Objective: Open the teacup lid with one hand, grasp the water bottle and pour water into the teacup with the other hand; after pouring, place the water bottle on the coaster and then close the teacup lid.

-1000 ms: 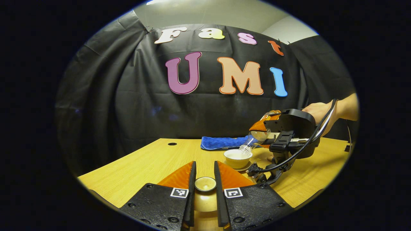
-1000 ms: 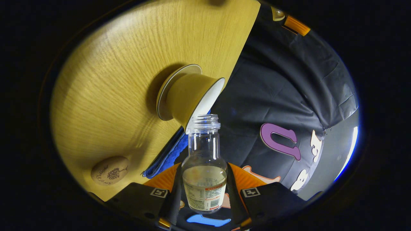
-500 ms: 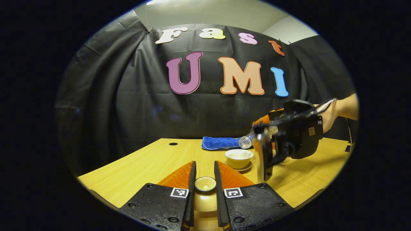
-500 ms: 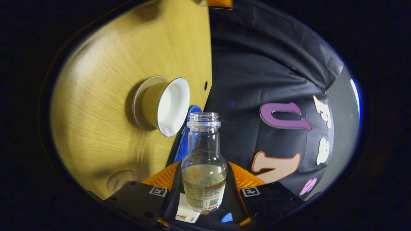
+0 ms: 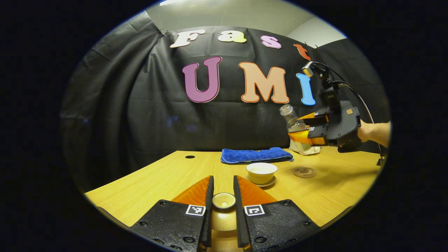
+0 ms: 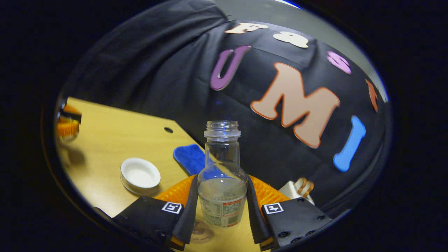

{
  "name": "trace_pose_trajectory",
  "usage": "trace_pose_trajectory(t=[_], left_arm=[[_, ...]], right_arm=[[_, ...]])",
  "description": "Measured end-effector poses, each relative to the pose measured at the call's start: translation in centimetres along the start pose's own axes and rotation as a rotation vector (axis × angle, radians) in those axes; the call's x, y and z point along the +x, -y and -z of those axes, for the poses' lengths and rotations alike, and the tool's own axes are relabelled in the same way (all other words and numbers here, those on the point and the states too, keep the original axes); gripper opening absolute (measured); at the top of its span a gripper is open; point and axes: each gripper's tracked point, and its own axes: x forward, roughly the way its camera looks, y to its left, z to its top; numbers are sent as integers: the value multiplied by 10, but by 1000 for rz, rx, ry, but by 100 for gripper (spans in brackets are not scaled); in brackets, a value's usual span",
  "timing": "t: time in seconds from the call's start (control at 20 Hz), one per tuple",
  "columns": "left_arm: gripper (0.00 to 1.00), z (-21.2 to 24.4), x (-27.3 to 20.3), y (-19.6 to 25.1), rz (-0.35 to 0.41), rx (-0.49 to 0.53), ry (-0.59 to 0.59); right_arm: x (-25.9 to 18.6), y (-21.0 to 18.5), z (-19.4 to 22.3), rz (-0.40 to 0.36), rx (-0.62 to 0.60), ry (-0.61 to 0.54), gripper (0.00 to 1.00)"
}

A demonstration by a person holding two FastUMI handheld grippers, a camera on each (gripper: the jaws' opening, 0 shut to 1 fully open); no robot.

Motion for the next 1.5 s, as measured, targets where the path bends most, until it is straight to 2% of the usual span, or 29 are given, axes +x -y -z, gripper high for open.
trace_pose_trajectory(t=[0.15, 0.3, 0.45, 0.8, 1.15, 1.35, 1.5], left_arm=[[25, -1, 1, -1, -2, 0, 1], [25, -1, 1, -1, -4, 0, 0], [25, 0, 0, -1, -5, 0, 0], [25, 0, 0, -1, -5, 0, 0], [25, 0, 0, -1, -5, 0, 0], [25, 1, 0, -2, -10, 0, 1], [25, 0, 0, -2, -10, 1, 0]], right_arm=[[-2, 11, 18, 12, 281, 33, 67], [9, 11, 33, 62, 394, 60, 69], [12, 11, 41, 113, 422, 71, 69], [21, 6, 74, 148, 468, 42, 69], [12, 5, 74, 172, 443, 94, 70], [10, 5, 75, 184, 416, 96, 73], [11, 3, 81, 188, 417, 75, 80]])
